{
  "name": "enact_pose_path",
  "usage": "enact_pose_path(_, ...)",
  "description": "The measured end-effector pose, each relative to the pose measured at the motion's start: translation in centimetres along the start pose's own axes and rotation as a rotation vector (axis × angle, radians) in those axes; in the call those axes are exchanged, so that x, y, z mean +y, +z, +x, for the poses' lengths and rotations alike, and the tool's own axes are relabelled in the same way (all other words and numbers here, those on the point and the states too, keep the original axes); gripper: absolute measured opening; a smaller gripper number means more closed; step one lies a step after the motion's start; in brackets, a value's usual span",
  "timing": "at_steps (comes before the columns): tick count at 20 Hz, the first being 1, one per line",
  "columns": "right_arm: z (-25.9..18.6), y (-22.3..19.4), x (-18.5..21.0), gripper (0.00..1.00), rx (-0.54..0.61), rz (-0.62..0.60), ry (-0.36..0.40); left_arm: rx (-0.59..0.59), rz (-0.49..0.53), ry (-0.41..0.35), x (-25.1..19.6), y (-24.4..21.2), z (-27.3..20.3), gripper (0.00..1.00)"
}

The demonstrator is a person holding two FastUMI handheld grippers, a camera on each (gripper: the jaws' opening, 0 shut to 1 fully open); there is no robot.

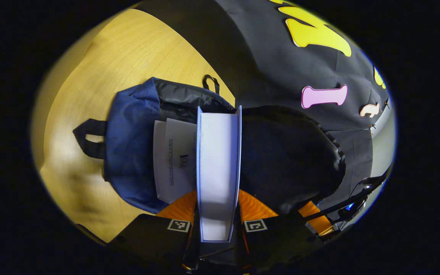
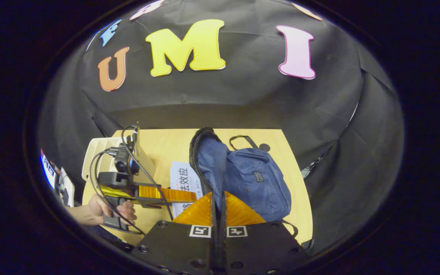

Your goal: Open the schoolbag, grab two books from the bookshelf and put them into the schoolbag.

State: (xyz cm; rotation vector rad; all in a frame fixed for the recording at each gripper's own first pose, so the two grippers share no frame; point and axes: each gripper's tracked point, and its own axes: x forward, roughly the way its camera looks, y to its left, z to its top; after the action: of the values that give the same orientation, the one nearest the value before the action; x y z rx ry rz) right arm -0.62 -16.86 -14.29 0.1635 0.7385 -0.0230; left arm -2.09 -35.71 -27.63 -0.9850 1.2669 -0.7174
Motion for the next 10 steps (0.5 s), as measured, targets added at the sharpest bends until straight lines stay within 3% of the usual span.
enact_pose_path(10,0.6,-0.4,2.2,0.0,0.029,-0.047,0.015,0.035,-0.035,-0.067,0.1,0.3,3.8,0.38)
